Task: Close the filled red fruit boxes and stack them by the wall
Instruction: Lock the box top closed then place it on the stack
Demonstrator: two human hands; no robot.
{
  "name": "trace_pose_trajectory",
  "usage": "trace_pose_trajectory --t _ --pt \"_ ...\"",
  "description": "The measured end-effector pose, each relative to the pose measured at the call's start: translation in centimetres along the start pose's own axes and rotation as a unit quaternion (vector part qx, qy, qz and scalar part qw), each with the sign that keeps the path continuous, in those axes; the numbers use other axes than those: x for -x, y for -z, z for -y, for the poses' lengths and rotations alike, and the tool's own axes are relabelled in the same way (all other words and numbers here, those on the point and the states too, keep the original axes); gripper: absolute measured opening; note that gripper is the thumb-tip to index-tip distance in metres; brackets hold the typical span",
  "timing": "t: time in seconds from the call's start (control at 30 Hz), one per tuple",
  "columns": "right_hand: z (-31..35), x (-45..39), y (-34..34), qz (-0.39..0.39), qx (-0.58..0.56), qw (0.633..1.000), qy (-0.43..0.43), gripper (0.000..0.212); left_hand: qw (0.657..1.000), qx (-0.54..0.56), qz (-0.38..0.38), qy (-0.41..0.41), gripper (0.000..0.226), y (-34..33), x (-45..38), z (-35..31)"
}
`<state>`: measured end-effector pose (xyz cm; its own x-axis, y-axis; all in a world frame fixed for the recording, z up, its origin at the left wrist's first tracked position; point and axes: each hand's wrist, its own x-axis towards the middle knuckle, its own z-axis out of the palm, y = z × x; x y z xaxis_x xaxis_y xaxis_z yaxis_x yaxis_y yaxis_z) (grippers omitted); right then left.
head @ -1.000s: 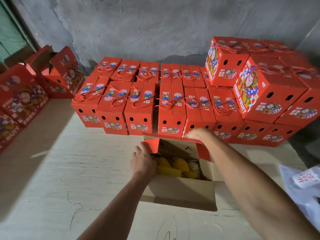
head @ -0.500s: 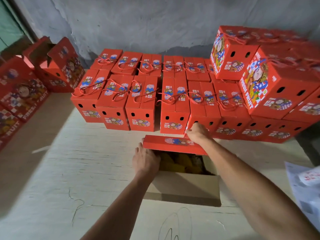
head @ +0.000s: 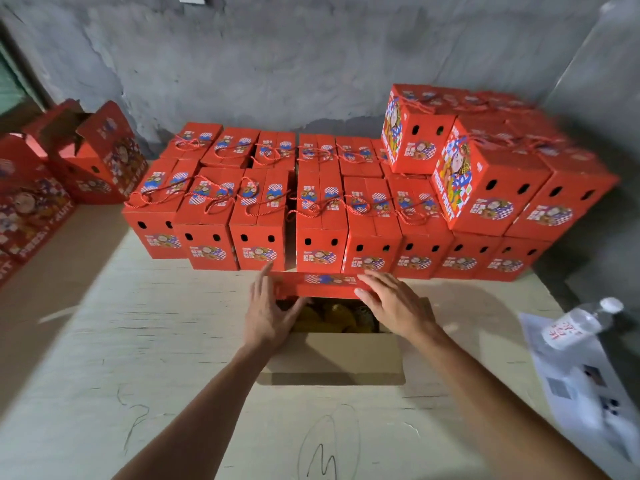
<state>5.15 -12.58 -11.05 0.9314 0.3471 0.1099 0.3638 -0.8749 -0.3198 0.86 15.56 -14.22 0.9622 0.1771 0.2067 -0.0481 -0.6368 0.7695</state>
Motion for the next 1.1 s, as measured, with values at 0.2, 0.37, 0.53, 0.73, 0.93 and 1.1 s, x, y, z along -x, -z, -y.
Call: trace_pose_trajectory --t 0.2,0.37,0.53,0.73,0.93,1.1 --pt "0.8 0.6 -0.7 0.043 0.103 0.994 -0.018 0.068 0.998 -0.049 0.030 -0.028 0.022 0.5 0.9 1.1" --pt "1.6 -0.6 -0.2 0.032 0.149 0.984 -0.088 0.072 0.972 -0.224 0.071 -0.011 0.050 2.5 -1.7 0.9" --pt "2.2 -1.4 2.5 0.103 0.294 0.935 -0.171 0.081 0.880 -0.452 0.144 0.032 0.071 4.3 -4.9 -1.7" --pt "2.7 -1.4 4.0 0.044 0.080 0.988 -0.123 0.045 0.865 -0.466 0.184 -0.034 0.047 2.5 -5.1 -6.6" --pt "2.1 3.7 -0.5 -0.085 -0.123 0.987 -0.051 0.007 0.976 -0.184 0.098 -0.068 0.022 3.1 -1.1 -2.1" --pt "1.5 6.1 -2.6 -0.171 -0.236 0.953 -0.083 0.021 0.980 0.010 0.117 -0.160 0.033 5.7 2.9 3.8"
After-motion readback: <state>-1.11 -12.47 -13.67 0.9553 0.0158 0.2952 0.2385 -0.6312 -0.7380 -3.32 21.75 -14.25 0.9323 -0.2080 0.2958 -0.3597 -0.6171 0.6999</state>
